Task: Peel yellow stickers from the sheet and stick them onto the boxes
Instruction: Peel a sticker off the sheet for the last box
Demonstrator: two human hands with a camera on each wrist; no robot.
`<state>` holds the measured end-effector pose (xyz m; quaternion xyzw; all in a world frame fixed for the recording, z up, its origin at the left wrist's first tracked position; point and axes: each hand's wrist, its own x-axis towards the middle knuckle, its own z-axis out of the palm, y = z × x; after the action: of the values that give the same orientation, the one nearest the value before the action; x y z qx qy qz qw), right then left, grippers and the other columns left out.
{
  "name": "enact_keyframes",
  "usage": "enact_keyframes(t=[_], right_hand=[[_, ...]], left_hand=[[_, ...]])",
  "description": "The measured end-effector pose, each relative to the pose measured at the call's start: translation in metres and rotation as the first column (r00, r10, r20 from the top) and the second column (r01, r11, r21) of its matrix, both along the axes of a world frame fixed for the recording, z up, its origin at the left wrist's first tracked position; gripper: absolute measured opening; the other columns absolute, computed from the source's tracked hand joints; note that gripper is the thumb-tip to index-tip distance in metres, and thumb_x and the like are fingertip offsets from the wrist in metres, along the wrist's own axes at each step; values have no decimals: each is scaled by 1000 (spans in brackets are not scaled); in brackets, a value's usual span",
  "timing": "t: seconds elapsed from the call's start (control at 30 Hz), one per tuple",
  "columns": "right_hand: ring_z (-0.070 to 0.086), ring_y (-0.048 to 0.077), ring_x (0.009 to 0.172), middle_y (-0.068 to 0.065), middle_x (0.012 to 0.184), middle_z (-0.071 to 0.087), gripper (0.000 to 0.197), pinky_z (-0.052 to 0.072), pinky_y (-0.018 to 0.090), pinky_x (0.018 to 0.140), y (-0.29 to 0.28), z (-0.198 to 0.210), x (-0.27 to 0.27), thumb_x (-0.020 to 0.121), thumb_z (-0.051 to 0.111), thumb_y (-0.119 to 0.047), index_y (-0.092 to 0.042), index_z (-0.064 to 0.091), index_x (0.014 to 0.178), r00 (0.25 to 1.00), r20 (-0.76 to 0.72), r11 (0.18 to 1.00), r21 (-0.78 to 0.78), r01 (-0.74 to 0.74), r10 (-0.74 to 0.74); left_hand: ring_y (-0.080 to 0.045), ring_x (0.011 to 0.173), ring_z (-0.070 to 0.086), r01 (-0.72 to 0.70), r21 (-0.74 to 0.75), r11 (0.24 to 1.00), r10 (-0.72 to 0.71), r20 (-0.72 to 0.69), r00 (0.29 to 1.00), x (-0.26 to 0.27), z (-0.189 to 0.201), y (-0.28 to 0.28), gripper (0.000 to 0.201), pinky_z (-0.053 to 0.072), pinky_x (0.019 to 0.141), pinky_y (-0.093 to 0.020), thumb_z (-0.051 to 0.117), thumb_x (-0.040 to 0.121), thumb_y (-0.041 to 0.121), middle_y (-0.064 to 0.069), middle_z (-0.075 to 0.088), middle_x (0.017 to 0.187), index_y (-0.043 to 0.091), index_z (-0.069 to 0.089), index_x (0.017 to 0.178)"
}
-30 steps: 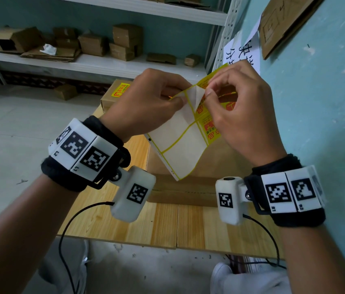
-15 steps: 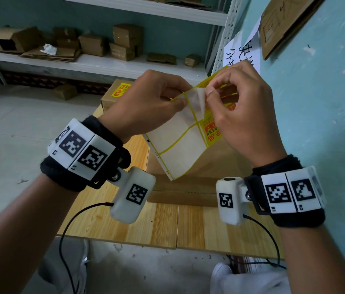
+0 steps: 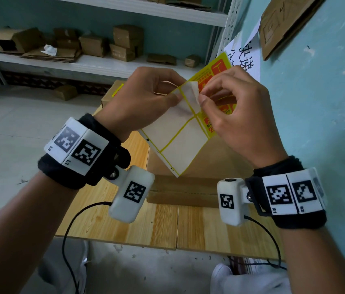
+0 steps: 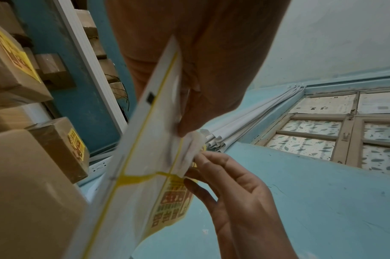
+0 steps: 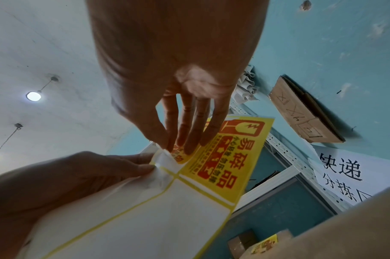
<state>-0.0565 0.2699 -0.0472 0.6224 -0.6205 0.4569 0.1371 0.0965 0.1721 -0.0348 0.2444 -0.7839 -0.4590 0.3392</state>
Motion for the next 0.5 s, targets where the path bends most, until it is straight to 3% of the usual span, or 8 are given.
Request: enact_keyframes(t=[0.27,0.5], right_hand=[[62,13,83,4,95,63,13,52,26,76,-2,-3,1,90,66,-21,-8,69,89,999,-44,1000,10,23,-23],[63,12,81,3,94,64,10,53,25,75,-1,-2,0,88,69,-19,-9,71,88,999,-33,1000,16,16,-15]], left_hand=[[-25,87,73,44,13,999,-45,19,999,2,1,1,18,59,79,-44,59,94,5,-6,77,95,9,64,111],[-24,85,74,23,33,999,-25,52,998,1,1,0,15,60,77,-44,61,93,6,-4,76,95,11,63,106]])
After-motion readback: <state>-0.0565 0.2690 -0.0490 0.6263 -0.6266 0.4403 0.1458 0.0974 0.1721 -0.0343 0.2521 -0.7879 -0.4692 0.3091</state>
